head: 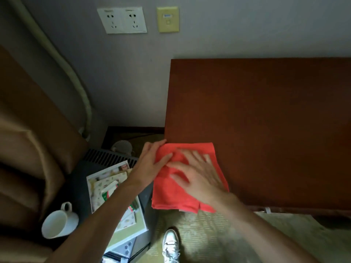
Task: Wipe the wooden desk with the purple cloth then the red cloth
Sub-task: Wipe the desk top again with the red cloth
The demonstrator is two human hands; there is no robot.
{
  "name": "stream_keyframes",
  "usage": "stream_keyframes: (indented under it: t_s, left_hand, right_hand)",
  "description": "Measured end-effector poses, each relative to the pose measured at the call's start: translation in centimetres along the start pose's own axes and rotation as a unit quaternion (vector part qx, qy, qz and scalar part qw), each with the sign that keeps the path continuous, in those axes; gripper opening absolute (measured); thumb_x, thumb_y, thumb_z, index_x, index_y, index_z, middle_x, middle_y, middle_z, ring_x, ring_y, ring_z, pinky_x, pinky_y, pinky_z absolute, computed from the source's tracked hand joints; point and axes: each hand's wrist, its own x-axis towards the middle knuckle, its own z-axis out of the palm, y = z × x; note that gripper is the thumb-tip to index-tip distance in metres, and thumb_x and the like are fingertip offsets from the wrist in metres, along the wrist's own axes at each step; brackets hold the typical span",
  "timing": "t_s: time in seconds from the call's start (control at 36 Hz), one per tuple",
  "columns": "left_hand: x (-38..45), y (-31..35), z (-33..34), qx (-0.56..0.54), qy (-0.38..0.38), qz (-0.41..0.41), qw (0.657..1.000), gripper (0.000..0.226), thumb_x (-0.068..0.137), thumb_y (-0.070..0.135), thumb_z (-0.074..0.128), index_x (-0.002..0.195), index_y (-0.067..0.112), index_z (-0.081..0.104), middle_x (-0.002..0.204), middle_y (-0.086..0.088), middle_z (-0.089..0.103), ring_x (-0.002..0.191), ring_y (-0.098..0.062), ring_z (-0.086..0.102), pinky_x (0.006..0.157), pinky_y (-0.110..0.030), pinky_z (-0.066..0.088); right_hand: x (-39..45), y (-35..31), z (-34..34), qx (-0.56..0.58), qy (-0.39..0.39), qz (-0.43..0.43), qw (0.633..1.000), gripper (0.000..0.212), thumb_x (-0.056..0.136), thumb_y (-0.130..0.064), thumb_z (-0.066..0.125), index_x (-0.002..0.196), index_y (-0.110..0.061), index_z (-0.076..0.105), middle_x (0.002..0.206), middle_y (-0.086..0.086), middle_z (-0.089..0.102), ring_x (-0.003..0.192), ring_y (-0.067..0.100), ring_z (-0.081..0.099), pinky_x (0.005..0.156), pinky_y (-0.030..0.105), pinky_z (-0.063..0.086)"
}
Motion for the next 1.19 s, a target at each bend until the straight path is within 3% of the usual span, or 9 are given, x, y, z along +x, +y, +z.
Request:
stream_keyframes:
  t_s: [0.17,0.25,0.39,0.5,0.61,0.83,1.0,1.08,1.19]
  left_hand:
    - [1.0,1.3,-0.7,0.064,0.028,-0.039,0.997,0.041,0.085,0.018,0.076,0.121,0.006,0.061,0.115,-0.015,0.056,0.108,-0.03,0.057,0.088,-0.022,0.036]
    - [1.2,2.0,-1.3,0.06,0.031,-0.029,0.997,0.024,0.083,0.013,0.076,0.103,0.008,0.064,0.101,-0.012,0.057,0.097,-0.033,0.06,0.082,-0.032,0.043]
    - [1.3,6.1,-5.3,-0.019,0.081,0.076,0.994,0.021,0.085,0.008,0.073,0.094,0.016,0.056,0.079,0.01,0.059,0.076,-0.018,0.058,0.071,-0.03,0.046]
    - [0.1,9.6,-8.9,-0.025,0.102,0.169,0.98,0.025,0.086,0.013,0.071,0.098,0.027,0.054,0.088,0.013,0.064,0.082,-0.01,0.063,0.077,-0.031,0.055]
    - [-1.9,9.1,-8.5,0.015,0.087,0.21,0.974,0.021,0.088,0.006,0.07,0.103,0.015,0.058,0.093,0.006,0.062,0.085,-0.013,0.061,0.078,-0.035,0.05]
    - [-6.5,-0.7,-1.1,0.197,-0.059,0.227,0.952,0.049,0.1,0.051,0.044,0.142,0.027,0.051,0.153,0.003,0.044,0.136,-0.017,0.048,0.107,-0.038,0.047]
    - [-6.7,-1.6,-0.9,0.197,-0.024,0.244,0.949,0.041,0.101,0.047,0.049,0.138,0.03,0.057,0.152,0.008,0.047,0.136,-0.012,0.048,0.108,-0.03,0.045]
    - [-5.6,-0.4,-1.7,0.113,-0.007,0.222,0.968,0.029,0.1,0.043,0.055,0.115,0.024,0.071,0.126,0.01,0.063,0.116,-0.009,0.06,0.095,-0.035,0.051]
    - [-3.7,-0.7,-2.4,0.038,0.101,0.151,0.983,0.024,0.102,0.032,0.052,0.102,0.017,0.071,0.102,0.007,0.058,0.096,-0.007,0.063,0.083,-0.031,0.052]
  right_hand:
    - [3.1,4.1,-2.4,-0.016,-0.015,0.107,0.994,0.07,0.089,-0.058,0.067,0.148,-0.026,0.049,0.144,0.002,0.05,0.128,0.025,0.048,0.101,0.043,0.034]
    - [4.3,4.4,-3.6,-0.023,-0.086,0.076,0.993,0.051,0.093,-0.057,0.061,0.134,-0.028,0.057,0.129,-0.003,0.051,0.124,0.023,0.046,0.099,0.041,0.032]
    - [5.9,3.6,-9.1,0.071,0.023,0.042,0.996,0.031,0.089,-0.042,0.074,0.109,-0.022,0.061,0.106,-0.005,0.046,0.104,0.022,0.046,0.088,0.044,0.046]
    - [5.4,1.7,-13.9,0.065,0.102,-0.021,0.992,0.026,0.091,-0.036,0.073,0.103,-0.02,0.056,0.106,-0.009,0.046,0.095,0.015,0.044,0.078,0.033,0.04]
    - [3.3,1.2,-13.8,0.043,0.121,-0.051,0.99,0.03,0.086,-0.035,0.078,0.099,-0.019,0.057,0.106,-0.007,0.051,0.091,0.015,0.05,0.077,0.033,0.04]
    - [-4.1,3.0,-3.1,-0.031,-0.04,-0.031,0.998,0.028,0.089,-0.057,0.059,0.088,-0.029,0.056,0.121,-0.004,0.056,0.103,0.024,0.059,0.077,0.041,0.048]
    - [0.1,1.7,-2.8,0.011,0.077,0.018,0.997,0.038,0.1,-0.051,0.045,0.115,-0.02,0.06,0.11,0.0,0.062,0.099,0.024,0.057,0.083,0.041,0.048]
    - [4.4,0.7,-1.5,0.009,0.009,0.001,1.0,0.055,0.101,-0.052,0.034,0.139,-0.019,0.055,0.139,0.002,0.057,0.125,0.024,0.052,0.097,0.04,0.043]
    - [5.1,1.1,2.2,-0.05,-0.031,-0.003,0.998,0.071,0.099,-0.061,0.021,0.158,-0.023,0.037,0.169,0.0,0.027,0.158,0.022,0.017,0.127,0.05,0.01]
